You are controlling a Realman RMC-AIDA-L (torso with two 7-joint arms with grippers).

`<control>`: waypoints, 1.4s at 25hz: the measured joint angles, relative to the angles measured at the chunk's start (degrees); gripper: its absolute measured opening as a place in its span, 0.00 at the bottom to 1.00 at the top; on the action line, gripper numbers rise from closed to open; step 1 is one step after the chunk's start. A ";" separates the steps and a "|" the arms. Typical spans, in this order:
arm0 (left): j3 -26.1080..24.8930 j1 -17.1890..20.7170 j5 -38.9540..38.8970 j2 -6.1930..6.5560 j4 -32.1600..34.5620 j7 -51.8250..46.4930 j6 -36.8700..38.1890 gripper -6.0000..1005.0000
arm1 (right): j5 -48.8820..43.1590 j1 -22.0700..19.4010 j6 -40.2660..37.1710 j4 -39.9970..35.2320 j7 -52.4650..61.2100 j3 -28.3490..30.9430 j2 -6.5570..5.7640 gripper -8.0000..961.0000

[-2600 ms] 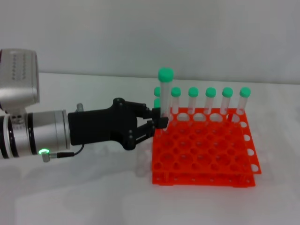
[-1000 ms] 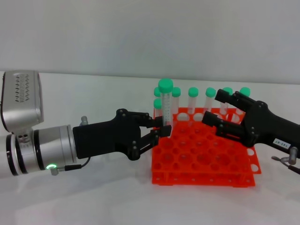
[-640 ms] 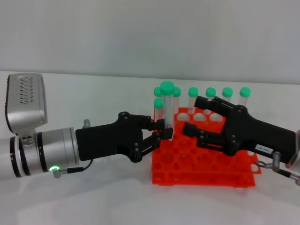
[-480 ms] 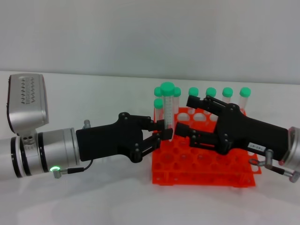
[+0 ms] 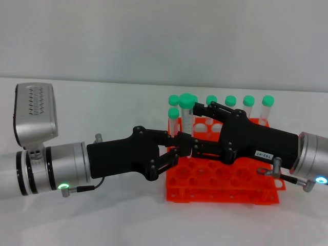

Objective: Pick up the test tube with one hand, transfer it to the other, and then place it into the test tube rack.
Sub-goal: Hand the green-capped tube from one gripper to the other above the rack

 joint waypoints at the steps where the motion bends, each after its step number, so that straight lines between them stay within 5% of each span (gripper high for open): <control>1: 0.02 -0.02 0.03 0.00 -0.10 0.00 -0.10 0.20 | 0.02 0.14 0.20 0.00 0.01 -0.03 0.02 0.85; 8: 0.05 -0.02 1.14 0.00 -0.34 -0.06 -0.46 0.20 | 0.04 1.56 2.84 -0.60 1.02 -1.80 0.00 0.84; 14: 0.04 0.08 2.12 -0.01 -0.34 -0.61 -1.12 0.20 | 0.11 2.45 5.65 -0.78 2.21 -2.75 -0.12 0.64; 35: -0.29 -0.01 4.19 0.31 -0.34 -2.27 -1.78 0.20 | -0.47 2.61 4.79 -0.79 3.30 -2.80 -0.79 0.29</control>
